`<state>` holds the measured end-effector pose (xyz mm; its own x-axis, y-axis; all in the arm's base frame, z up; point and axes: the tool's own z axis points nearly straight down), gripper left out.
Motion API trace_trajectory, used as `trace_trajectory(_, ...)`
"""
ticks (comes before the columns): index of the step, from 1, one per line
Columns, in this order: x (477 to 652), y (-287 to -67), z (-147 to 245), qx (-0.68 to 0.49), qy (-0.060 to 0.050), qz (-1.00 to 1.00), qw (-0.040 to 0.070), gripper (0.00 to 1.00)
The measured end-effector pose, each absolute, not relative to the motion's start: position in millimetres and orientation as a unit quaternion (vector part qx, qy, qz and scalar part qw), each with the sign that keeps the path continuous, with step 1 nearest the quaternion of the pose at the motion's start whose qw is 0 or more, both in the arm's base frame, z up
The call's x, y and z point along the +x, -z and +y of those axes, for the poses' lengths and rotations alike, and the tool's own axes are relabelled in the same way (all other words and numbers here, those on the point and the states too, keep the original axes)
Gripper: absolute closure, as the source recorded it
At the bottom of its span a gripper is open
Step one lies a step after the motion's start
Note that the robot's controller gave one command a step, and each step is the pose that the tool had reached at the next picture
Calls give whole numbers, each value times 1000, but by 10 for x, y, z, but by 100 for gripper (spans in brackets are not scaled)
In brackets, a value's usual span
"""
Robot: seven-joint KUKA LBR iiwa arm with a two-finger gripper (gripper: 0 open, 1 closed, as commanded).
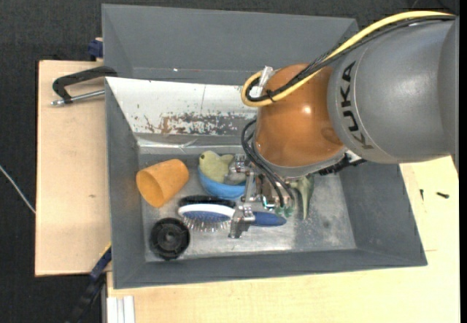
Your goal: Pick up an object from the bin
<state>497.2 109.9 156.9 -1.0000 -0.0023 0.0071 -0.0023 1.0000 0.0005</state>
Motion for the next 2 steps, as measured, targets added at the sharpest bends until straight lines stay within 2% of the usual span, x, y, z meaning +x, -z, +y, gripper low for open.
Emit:
trace_trajectory(1,4996,-1610,1090,0,1,-1000,-1,100)
trace_trajectory(2,5090,-2137,878,-50,1,-999,-4,100)
